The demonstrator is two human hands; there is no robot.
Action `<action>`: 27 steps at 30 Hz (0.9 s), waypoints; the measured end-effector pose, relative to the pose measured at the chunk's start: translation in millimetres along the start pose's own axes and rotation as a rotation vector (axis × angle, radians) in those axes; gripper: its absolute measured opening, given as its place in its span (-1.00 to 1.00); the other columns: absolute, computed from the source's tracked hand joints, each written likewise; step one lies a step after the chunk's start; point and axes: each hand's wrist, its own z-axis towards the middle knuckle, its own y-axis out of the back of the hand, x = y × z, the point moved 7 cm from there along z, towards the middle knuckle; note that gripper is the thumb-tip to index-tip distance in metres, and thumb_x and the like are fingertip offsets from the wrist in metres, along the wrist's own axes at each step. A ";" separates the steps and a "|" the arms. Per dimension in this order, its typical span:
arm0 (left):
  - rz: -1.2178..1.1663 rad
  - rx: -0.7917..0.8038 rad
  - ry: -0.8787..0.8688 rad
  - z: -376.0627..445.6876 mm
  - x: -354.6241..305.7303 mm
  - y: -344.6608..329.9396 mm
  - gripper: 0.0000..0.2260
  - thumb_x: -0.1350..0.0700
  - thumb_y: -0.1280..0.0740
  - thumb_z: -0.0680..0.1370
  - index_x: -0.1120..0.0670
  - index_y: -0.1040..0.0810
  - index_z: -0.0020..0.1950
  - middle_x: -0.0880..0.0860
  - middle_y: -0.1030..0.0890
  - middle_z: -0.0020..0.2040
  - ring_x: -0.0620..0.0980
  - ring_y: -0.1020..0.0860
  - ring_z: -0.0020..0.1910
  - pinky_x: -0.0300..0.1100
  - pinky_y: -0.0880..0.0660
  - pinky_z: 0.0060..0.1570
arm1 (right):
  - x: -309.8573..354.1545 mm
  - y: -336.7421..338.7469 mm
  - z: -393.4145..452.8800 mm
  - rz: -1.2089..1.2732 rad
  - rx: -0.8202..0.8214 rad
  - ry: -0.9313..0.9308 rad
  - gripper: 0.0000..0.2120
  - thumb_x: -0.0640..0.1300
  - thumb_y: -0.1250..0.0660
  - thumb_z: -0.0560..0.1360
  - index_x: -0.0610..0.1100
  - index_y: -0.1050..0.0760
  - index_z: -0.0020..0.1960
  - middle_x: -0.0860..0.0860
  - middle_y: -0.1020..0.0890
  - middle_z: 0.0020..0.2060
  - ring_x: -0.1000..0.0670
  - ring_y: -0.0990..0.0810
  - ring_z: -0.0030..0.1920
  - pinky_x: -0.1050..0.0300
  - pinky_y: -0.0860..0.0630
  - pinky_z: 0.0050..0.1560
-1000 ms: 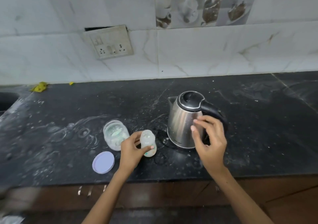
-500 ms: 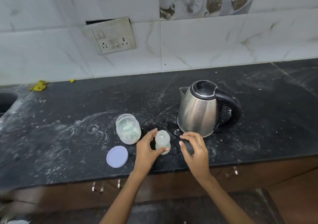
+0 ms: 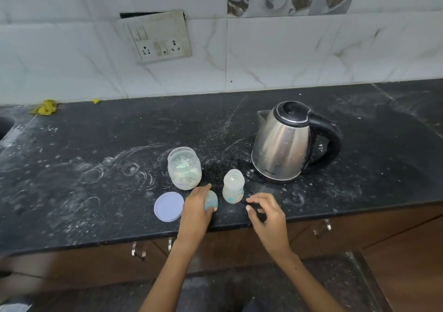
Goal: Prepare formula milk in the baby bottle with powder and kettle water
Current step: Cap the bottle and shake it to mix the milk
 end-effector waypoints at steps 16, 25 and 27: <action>-0.376 -0.140 -0.175 -1.7 -63.6 60.7 -0.45 0.15 -0.53 0.40 0.08 -0.45 0.35 -0.20 -0.58 0.04 -0.26 -0.55 0.06 -0.44 -0.45 0.02 | 94.2 -12.9 35.0 0.007 0.106 0.154 -0.47 -0.03 -0.46 0.43 -0.12 -0.42 0.35 0.03 -0.55 0.28 0.09 -0.53 0.26 0.21 -0.49 0.21; -0.698 -0.116 0.010 14.3 -39.3 26.5 -0.45 0.04 -0.41 0.47 0.07 -0.35 0.42 0.02 -0.59 0.17 -0.15 -0.56 0.15 -0.26 -0.49 0.16 | 58.9 30.1 60.4 0.225 -0.006 -0.063 -0.35 -0.16 -0.48 0.45 0.11 -0.30 0.45 0.07 -0.50 0.33 0.08 -0.53 0.28 0.17 -0.57 0.17; -0.685 -0.094 0.091 11.0 -18.3 4.4 -0.36 0.14 -0.53 0.39 0.07 -0.35 0.40 0.02 -0.56 0.22 -0.09 -0.53 0.21 -0.21 -0.45 0.22 | 51.9 38.4 61.0 0.297 -0.026 -0.113 -0.40 -0.20 -0.44 0.48 0.08 -0.33 0.45 0.10 -0.50 0.31 0.13 -0.56 0.24 0.26 -0.57 0.10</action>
